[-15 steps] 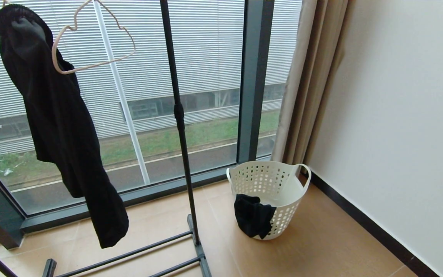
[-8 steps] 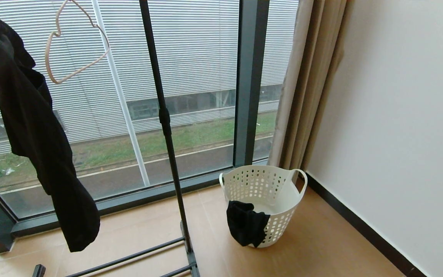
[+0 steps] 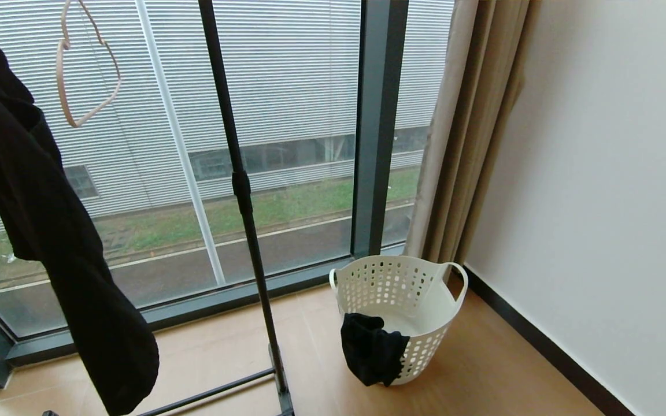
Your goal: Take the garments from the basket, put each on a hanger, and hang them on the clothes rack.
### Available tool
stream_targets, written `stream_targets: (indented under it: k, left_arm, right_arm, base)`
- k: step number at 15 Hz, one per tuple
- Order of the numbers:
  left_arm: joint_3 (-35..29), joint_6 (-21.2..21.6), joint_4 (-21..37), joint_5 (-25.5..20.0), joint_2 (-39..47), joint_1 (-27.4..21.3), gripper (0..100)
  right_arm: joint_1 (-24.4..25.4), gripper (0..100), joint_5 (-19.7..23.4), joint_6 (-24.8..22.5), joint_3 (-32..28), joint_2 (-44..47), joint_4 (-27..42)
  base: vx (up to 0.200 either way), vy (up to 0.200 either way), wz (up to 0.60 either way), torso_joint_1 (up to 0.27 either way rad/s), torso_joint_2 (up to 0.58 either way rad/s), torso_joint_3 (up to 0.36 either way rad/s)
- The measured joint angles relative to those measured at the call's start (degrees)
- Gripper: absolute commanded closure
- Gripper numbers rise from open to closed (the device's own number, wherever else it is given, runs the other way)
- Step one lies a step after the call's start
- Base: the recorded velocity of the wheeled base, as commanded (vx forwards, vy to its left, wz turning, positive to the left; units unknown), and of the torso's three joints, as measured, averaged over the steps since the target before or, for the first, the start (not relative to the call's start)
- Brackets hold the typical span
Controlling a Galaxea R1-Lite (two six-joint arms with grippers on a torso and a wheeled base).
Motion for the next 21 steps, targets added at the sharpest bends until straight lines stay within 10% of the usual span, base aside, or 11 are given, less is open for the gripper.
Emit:
stream_targets:
  k: [21]
  left_arm:
    - [0.0,0.2,0.0,-0.1,0.0,0.0,0]
  right_arm:
    - [0.0,0,0.0,0.2,0.0,0.0,0.0]
  base:
    - [0.0,0.0,0.0,0.001,0.0,-0.062]
